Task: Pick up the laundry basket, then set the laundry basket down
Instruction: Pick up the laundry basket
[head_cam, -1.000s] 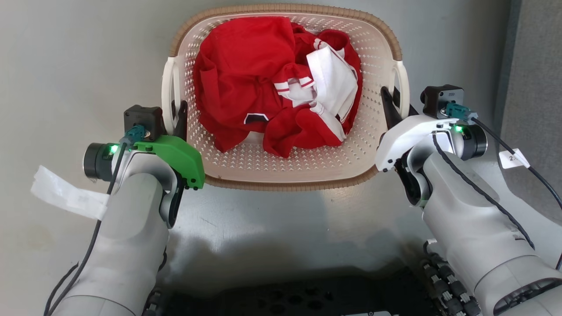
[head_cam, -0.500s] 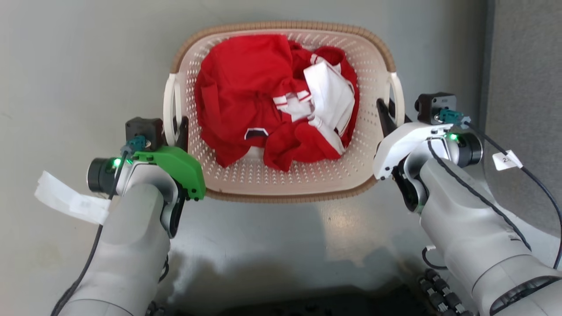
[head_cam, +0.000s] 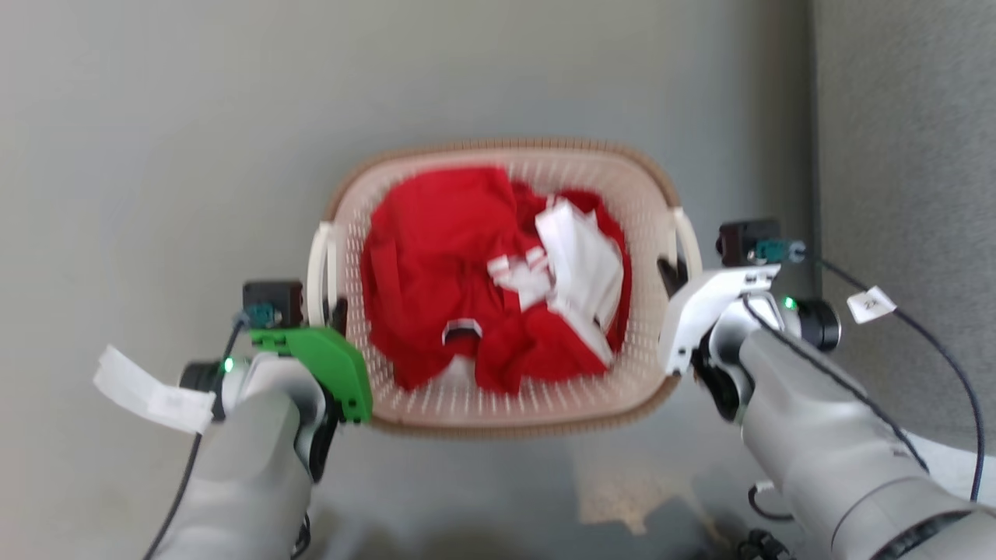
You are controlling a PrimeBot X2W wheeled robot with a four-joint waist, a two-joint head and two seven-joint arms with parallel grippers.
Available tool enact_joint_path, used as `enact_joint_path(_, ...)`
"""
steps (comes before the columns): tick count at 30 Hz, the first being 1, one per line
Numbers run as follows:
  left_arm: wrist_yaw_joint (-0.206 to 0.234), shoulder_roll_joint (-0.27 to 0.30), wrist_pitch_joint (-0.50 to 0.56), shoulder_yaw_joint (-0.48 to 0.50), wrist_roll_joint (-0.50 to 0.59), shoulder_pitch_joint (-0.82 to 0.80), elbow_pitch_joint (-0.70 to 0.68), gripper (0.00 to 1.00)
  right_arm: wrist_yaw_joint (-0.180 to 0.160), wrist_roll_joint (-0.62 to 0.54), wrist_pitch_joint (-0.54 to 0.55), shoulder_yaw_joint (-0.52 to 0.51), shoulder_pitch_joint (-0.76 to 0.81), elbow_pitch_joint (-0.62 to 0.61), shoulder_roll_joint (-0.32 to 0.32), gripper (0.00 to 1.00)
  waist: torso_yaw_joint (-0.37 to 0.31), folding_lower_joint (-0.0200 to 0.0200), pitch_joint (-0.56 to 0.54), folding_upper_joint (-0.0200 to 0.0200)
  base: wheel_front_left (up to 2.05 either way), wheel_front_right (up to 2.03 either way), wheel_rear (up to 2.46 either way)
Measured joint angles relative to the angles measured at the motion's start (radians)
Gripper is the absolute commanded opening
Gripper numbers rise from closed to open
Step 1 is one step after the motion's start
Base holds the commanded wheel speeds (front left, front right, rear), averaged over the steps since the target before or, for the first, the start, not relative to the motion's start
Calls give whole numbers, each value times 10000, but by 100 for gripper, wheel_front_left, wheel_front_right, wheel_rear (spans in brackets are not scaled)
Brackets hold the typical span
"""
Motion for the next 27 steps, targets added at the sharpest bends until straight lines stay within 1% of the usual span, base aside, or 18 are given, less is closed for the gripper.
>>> enact_joint_path(7,-115,-35,635,-184,-364,552,401,0,59,456,742,351,557,213,84,0,-5,0,-972,0,0,0,0)
enact_joint_path(10,-128,-36,754,-274,-617,743,426,0,59,625,899,489,783,238,86,0,-6,0,-1396,0,0,0,0)
enact_joint_path(19,-192,-52,1011,-546,-909,1605,677,0,23,1127,1486,930,1647,253,113,0,3,0,-2814,0,0,0,0)
enact_joint_path(27,-190,-54,1193,-690,-1336,2153,698,0,-15,1390,1774,1290,2097,207,113,0,30,-1,-3867,0,0,0,0)
